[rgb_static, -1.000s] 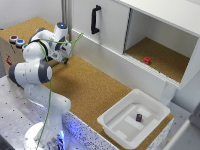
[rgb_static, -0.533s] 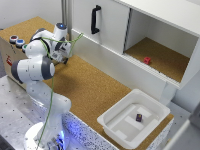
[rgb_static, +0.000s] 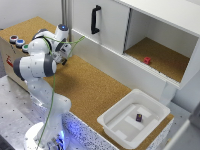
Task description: Grasp the handle of the drawer, then open it
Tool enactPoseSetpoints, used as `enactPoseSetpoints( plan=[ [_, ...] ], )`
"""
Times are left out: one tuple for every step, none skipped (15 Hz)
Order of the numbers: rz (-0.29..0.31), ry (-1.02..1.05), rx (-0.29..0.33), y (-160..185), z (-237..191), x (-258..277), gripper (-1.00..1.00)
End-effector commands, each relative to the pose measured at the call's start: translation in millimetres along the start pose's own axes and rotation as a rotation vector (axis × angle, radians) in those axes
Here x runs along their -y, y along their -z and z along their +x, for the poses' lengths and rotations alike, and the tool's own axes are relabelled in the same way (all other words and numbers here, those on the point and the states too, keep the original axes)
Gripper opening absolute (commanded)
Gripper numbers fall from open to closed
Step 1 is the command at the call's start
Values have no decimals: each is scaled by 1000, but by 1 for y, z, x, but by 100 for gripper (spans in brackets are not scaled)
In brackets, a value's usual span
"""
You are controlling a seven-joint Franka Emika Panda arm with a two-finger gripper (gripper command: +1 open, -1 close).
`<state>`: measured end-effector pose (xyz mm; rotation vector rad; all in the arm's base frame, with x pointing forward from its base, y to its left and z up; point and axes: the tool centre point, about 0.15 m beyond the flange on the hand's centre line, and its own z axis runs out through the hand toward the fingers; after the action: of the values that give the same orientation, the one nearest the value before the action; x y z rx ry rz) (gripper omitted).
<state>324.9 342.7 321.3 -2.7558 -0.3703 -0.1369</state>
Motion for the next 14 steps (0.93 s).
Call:
enactPoseSetpoints(
  plan=[
    [-32,0,37,-27,8,14,100],
    [-30,-7,31,-29,7,14,100],
    [-28,-10,31,-31,7,15,100],
    [-23,-17,25,-32,7,15,100],
    [-21,-34,15,-33,7,15,100],
    [-12,-45,9,-34,8,14,100],
    [-11,-54,3,-36,8,14,100],
    [-5,-59,-4,-36,9,14,100],
    [6,-63,-2,-38,9,14,100],
    [16,-67,-4,-40,10,14,100],
    [16,-67,-10,-40,9,14,100],
    [27,-60,-11,-41,10,15,-100],
    [37,-59,-9,-42,10,14,-100],
    [48,-61,-8,-43,9,13,-100]
  ],
)
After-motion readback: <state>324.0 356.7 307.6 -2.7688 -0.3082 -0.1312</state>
